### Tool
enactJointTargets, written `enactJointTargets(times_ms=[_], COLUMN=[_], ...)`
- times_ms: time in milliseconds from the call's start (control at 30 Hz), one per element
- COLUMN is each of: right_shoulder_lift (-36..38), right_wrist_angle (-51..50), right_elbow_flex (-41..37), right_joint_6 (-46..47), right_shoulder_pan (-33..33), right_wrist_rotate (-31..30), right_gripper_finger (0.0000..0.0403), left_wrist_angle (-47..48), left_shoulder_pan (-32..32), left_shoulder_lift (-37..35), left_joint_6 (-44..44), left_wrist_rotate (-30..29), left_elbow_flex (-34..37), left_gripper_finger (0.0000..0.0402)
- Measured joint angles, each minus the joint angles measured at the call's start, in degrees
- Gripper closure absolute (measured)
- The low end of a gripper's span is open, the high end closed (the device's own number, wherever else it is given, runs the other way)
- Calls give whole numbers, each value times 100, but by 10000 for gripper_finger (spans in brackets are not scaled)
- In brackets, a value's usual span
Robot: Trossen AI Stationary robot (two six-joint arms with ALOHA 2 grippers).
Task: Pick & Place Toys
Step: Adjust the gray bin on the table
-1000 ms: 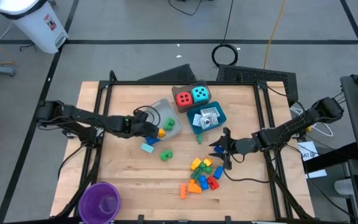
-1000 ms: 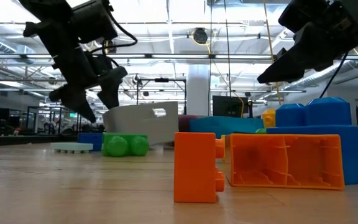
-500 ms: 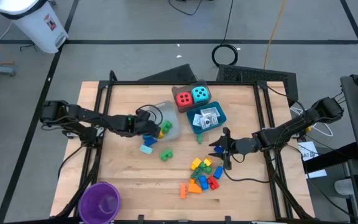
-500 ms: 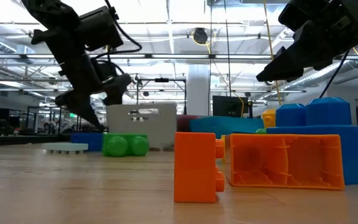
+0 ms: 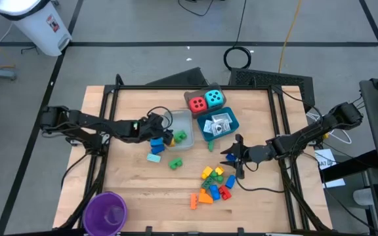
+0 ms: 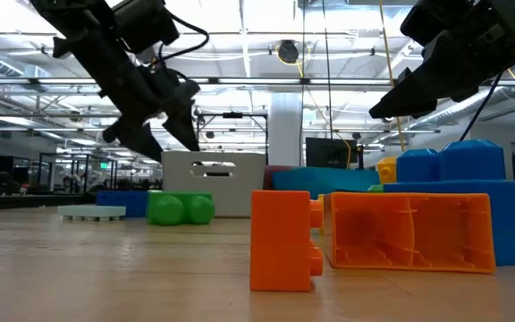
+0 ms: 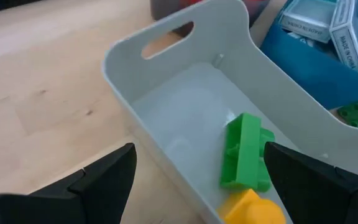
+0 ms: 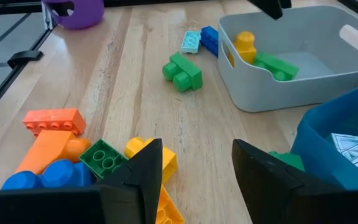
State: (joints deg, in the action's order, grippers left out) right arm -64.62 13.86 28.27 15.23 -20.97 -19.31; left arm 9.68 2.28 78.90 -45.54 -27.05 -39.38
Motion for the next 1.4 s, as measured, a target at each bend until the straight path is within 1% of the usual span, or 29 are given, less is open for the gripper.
enactJointTargets(times_ms=[100,233,367,467,600,733,833,967,1267,1400], right_shoulder_lift=[0,0,0,-1,-1,-2,0,0,0,0], right_wrist_angle=[-6,-51,-61,-63,-54,-41,-41,-41,-47,-45], right_elbow_flex=[0,0,0,0,0,0,0,0,0,0], right_joint_6=[5,12,14,14,14,14,-5,-3,14,14], right_shoulder_pan=[0,0,0,0,0,0,0,0,0,0], right_wrist_rotate=[0,0,0,0,0,-2,-4,-4,-2,-4], right_gripper_finger=[236,236,236,236,236,236,236,236,236,236], left_wrist_angle=[186,536,1284,1595,1888,1856,1564,1672,2694,2705], left_shoulder_pan=[-61,-311,-506,-528,-463,-389,-385,-370,-197,-224], left_shoulder_lift=[-285,-519,-512,-514,-586,-586,-607,-657,-654,-653], left_joint_6=[70,272,-518,-1004,-1264,-1354,-1259,-1286,-2082,-2182], left_wrist_rotate=[28,440,475,465,419,236,-2,121,16,344], left_elbow_flex=[0,-4,-4,-7,-4,-4,-2,-4,-4,-4], left_gripper_finger=[46,46,46,46,46,46,46,46,46,46])
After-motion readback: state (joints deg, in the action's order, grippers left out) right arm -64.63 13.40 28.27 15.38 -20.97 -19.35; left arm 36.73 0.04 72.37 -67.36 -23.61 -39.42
